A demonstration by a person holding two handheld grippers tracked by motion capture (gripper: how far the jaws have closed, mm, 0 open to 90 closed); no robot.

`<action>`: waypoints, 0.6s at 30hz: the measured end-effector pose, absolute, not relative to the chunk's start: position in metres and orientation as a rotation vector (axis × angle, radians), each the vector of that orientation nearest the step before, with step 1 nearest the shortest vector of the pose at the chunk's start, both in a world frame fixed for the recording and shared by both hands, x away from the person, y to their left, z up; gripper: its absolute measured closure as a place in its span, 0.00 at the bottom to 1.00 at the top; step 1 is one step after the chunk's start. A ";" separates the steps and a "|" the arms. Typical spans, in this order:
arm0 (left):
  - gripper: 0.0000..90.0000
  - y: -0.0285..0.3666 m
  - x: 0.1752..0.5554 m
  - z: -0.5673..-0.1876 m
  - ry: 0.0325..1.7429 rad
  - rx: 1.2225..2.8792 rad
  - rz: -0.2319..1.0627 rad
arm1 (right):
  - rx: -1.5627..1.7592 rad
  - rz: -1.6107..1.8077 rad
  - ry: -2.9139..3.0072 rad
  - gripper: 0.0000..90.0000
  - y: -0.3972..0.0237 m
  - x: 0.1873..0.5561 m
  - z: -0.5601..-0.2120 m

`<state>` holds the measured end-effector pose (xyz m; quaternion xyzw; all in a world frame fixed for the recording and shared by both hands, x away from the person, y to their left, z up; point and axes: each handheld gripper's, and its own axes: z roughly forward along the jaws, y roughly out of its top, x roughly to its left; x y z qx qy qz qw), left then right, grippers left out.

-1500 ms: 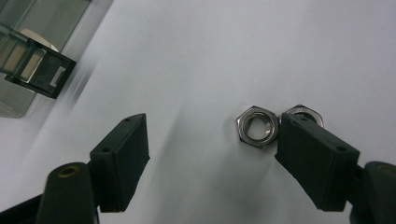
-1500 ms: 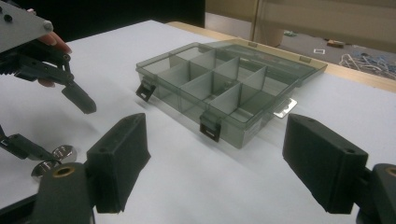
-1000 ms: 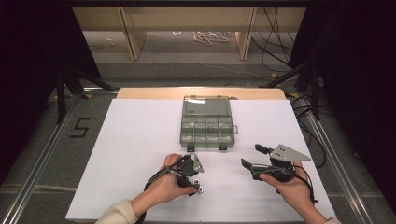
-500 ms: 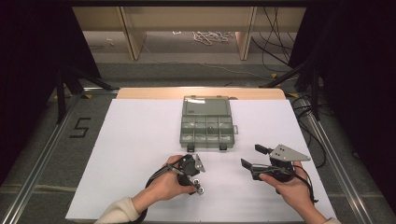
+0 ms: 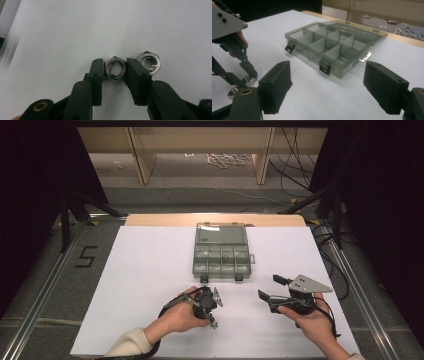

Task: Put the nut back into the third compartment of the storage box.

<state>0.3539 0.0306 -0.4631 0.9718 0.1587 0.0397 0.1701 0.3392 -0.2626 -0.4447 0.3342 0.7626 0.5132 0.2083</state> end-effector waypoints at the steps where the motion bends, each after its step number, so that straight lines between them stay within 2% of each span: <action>1: 0.77 0.030 0.354 -0.463 0.452 2.764 0.114 | 0.931 1.429 2.122 0.26 -0.263 0.339 -0.445; 18: 0.78 0.030 0.351 -0.462 0.523 2.747 0.130 | 0.913 1.432 2.103 0.26 -0.263 0.340 -0.445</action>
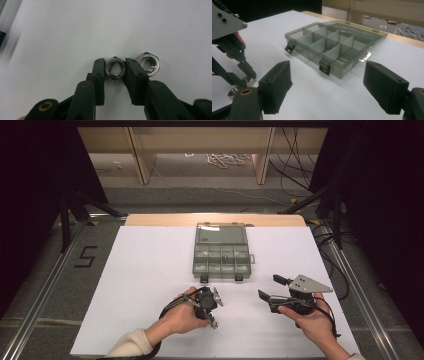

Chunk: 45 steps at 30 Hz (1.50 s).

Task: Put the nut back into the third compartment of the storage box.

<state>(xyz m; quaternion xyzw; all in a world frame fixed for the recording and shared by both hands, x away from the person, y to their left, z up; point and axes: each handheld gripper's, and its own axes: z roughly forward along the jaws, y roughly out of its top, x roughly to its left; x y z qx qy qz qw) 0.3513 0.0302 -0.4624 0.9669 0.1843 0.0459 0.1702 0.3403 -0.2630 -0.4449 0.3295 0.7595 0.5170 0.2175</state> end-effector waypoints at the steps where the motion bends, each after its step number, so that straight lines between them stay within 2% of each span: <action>1: 0.78 0.030 0.352 -0.462 0.523 2.749 0.125 | 0.912 1.433 2.098 0.26 -0.263 0.340 -0.445; 17: 0.78 0.032 0.352 -0.455 0.529 2.733 0.153 | 0.906 1.449 2.091 0.26 -0.263 0.341 -0.445; 45: 0.78 0.036 0.354 -0.440 0.681 2.461 0.310 | 0.933 1.434 2.116 0.26 -0.263 0.339 -0.444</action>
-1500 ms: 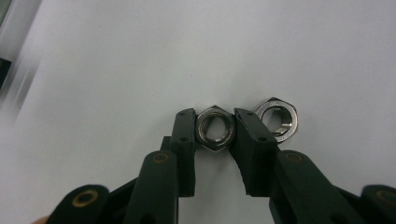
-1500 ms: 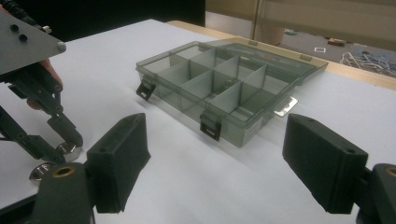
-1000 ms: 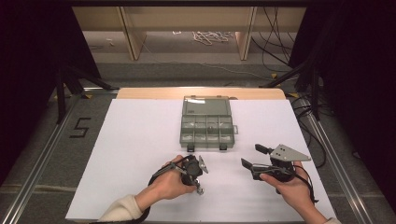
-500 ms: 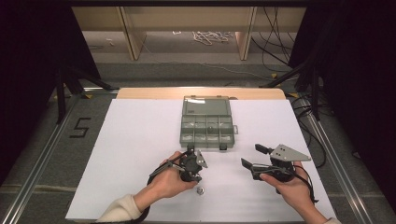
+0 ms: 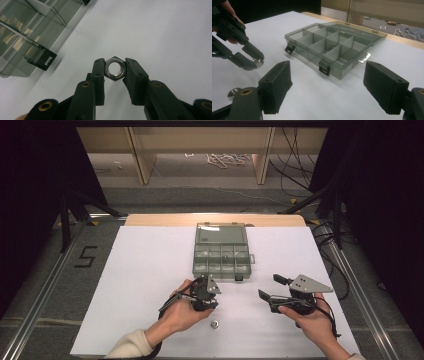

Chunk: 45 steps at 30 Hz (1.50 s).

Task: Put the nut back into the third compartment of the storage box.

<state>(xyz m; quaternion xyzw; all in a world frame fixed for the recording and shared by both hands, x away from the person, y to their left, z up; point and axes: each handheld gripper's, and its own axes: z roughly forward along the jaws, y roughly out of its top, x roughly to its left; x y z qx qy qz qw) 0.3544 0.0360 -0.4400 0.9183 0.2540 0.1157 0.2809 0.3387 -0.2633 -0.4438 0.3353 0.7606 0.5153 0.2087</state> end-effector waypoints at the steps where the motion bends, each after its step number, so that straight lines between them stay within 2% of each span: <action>1: 0.78 0.036 0.354 -0.440 0.692 2.444 0.319 | 0.932 1.433 2.116 0.26 -0.263 0.339 -0.444; 14: 0.78 0.037 0.356 -0.433 0.737 2.330 0.383 | 0.920 1.414 2.108 0.26 -0.265 0.339 -0.443; 45: 0.78 0.030 0.367 -0.425 0.750 2.284 0.398 | 0.929 1.479 2.098 0.21 -0.263 0.340 -0.445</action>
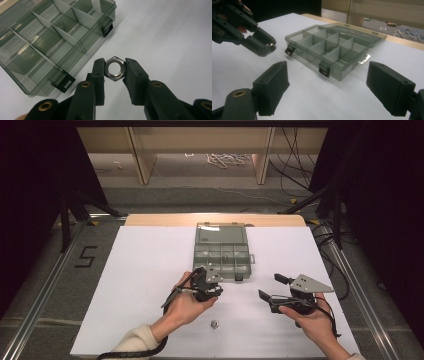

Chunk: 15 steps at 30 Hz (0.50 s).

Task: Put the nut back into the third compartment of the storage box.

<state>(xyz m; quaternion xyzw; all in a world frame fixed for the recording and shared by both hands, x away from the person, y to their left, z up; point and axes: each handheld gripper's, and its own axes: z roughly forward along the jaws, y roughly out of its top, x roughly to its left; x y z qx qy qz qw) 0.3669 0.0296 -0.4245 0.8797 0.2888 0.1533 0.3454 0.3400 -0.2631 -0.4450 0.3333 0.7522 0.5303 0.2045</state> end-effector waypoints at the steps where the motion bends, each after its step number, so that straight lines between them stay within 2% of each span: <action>1: 0.78 0.029 0.368 -0.424 0.743 2.286 0.391 | 0.928 1.478 2.097 0.21 -0.263 0.340 -0.445; 15: 0.78 0.020 0.382 -0.418 0.780 2.258 0.409 | 0.928 1.472 2.094 0.20 -0.264 0.340 -0.445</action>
